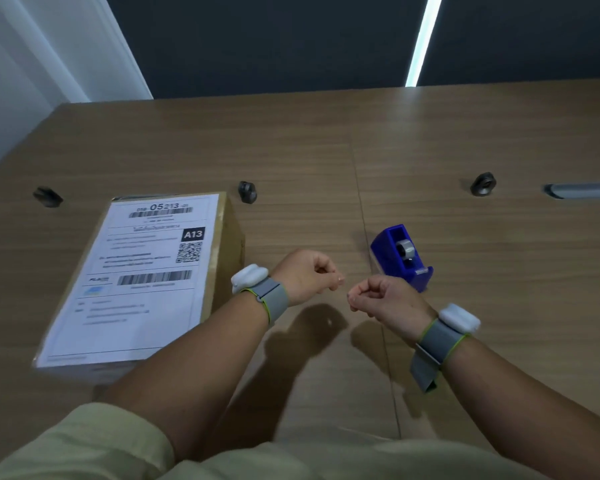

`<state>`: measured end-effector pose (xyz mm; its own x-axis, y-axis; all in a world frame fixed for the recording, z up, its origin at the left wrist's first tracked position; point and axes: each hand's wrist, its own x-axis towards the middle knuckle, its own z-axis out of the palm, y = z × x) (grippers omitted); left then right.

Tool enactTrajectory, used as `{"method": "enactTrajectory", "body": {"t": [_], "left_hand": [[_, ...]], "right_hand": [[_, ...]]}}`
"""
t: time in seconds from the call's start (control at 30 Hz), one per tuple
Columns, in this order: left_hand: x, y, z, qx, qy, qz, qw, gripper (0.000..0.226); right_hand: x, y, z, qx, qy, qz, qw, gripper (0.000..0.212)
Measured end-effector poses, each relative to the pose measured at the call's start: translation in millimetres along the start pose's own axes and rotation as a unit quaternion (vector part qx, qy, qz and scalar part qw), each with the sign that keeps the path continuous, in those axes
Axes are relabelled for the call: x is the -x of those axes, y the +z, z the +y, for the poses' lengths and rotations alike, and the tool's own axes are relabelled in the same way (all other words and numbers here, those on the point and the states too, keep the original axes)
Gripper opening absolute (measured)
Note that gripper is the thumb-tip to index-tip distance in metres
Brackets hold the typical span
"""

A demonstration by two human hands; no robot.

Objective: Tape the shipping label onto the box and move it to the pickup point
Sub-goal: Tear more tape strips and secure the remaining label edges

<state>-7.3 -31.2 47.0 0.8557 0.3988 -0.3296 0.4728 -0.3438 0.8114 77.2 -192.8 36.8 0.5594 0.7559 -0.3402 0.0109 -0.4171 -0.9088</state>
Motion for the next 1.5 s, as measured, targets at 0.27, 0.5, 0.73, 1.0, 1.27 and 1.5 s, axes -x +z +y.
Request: {"method": "enactTrajectory", "body": {"t": [0.27,0.5,0.73,1.0,1.27,1.5], "left_hand": [[48,-100,-38,-0.033,0.02,0.093,0.995,0.016],[66,-185,-84,0.058,-0.02,0.205,0.977,0.021],[54,-247,-119,0.176,-0.094,0.292,0.935,0.022],[28,-289,-150,0.154,-0.125,0.369,0.908,0.022],[4,-305,-166,0.0,-0.132,0.373,0.919,0.02],[-11,-305,-179,-0.089,-0.108,0.365,0.92,0.039]], "right_hand": [[-32,90,-62,0.026,0.002,-0.026,0.999,0.005],[-105,165,-122,0.074,-0.009,-0.064,0.995,0.012],[-170,213,-193,0.172,0.006,-0.114,0.978,0.017],[-239,257,-231,0.296,0.014,-0.13,0.946,0.014],[-273,279,-250,0.463,0.025,-0.145,0.874,0.019],[-288,280,-244,0.454,0.031,-0.133,0.88,0.021]]}}
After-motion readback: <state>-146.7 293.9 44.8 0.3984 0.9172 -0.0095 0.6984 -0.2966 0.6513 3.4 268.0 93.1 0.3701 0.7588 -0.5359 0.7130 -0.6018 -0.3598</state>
